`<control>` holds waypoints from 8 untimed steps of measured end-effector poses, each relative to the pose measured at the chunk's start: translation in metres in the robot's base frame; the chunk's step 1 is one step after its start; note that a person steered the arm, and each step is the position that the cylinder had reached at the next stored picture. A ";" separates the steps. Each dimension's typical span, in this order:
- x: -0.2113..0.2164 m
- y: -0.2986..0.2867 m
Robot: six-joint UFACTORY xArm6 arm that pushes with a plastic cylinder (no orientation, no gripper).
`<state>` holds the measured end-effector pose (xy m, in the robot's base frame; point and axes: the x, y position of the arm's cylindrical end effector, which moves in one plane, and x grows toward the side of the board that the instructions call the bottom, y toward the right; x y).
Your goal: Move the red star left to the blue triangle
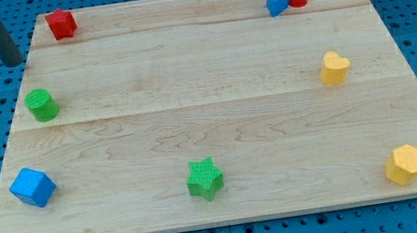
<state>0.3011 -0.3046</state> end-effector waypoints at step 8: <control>-0.077 0.379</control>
<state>0.2240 0.0741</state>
